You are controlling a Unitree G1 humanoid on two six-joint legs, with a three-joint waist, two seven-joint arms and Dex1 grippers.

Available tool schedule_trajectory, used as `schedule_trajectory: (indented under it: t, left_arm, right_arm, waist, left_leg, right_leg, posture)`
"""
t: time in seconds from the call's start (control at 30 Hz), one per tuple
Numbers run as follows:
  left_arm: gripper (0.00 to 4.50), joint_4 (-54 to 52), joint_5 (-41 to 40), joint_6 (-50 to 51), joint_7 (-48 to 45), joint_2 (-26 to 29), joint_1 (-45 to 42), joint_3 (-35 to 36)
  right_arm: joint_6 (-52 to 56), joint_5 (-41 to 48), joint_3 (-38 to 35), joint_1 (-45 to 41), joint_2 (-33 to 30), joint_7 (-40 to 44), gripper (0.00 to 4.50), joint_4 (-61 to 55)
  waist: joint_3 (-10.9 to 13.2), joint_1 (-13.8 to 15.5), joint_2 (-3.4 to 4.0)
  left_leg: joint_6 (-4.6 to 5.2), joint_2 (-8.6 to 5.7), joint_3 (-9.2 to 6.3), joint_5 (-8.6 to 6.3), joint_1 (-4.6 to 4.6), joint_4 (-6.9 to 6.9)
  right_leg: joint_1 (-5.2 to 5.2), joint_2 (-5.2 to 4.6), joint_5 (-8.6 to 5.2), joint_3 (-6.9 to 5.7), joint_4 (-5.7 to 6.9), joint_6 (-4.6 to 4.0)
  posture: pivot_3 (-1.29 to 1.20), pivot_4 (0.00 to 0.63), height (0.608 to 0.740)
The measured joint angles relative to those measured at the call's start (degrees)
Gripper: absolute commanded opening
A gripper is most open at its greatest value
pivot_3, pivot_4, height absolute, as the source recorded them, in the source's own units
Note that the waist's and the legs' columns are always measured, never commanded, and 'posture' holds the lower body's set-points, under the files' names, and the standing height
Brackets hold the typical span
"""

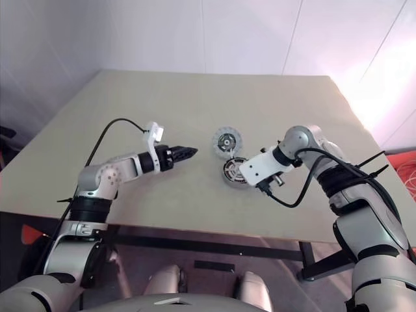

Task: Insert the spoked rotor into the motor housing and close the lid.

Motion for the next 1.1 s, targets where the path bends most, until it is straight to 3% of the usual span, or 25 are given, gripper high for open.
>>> schedule_trajectory:
  t: [0.03, 0.07, 0.67, 0.93, 1.1]
  left_arm:
    - [3.06, -0.2, 0.0, 0.0, 0.1, -0.4, 0.0, -0.1]
    - [3.06, -0.4, 0.0, 0.0, 0.1, -0.5, 0.0, -0.2]
    - [3.06, -1.3, 0.0, 0.0, 0.5, -0.5, 0.1, -0.9]
    - [3.06, -1.4, -0.1, -0.3, 1.6, -0.6, 1.7, -0.4]
    - [3.06, -1.8, -0.2, -0.4, 2.4, -0.3, 3.1, 1.0]
  right_arm:
    - [-0.2, -0.1, 0.0, 0.0, 0.2, -0.1, 0.17, 0.0]
    - [-0.4, -0.2, 0.0, 0.0, 0.2, -0.1, 0.08, 0.0]
    - [-1.9, -2.5, 0.3, -0.5, 1.9, -3.6, 0.08, 1.9]
    - [21.7, 2.0, -2.7, 4.9, 3.3, -3.4, 0.08, -15.4]
    - [45.5, 3.8, -4.0, 5.9, 3.6, -2.7, 0.08, -26.2]
  waist:
    - [0.0, 0.1, 0.0]
    - [0.0, 0.1, 0.0]
    - [0.0, -0.9, -0.08]
    - [0.1, -1.5, -0.12]
    - [0.1, -1.1, -0.12]
  left_leg:
    - [0.01, 0.0, 0.0, 0.0, -0.02, 0.0]
    - [0.01, 0.0, -0.01, -0.01, -0.02, 0.0]
    - [-0.28, 0.03, 0.0, -0.06, 0.34, 0.02]
    - [-0.1, 0.07, -0.02, 0.07, -0.1, -0.06]
    - [-0.08, 0.06, -0.02, 0.06, -0.26, -0.05]
  right_leg:
    - [0.0, 0.0, 0.0, 0.0, -0.02, 0.0]
    - [0.0, 0.0, 0.0, 0.0, -0.02, 0.0]
    - [0.26, 0.02, 0.03, 0.02, 0.06, -0.04]
    - [-0.26, 0.07, 0.06, 0.01, 0.07, -0.09]
    - [-0.37, 0.06, 0.06, 0.01, 0.03, -0.1]
  posture:
    - [0.0, 0.0, 0.74]
    - [0.0, 0.0, 0.74]
    - [0.0, 0.0, 0.74]
    - [0.0, 0.0, 0.74]
    - [0.0, 0.0, 0.74]
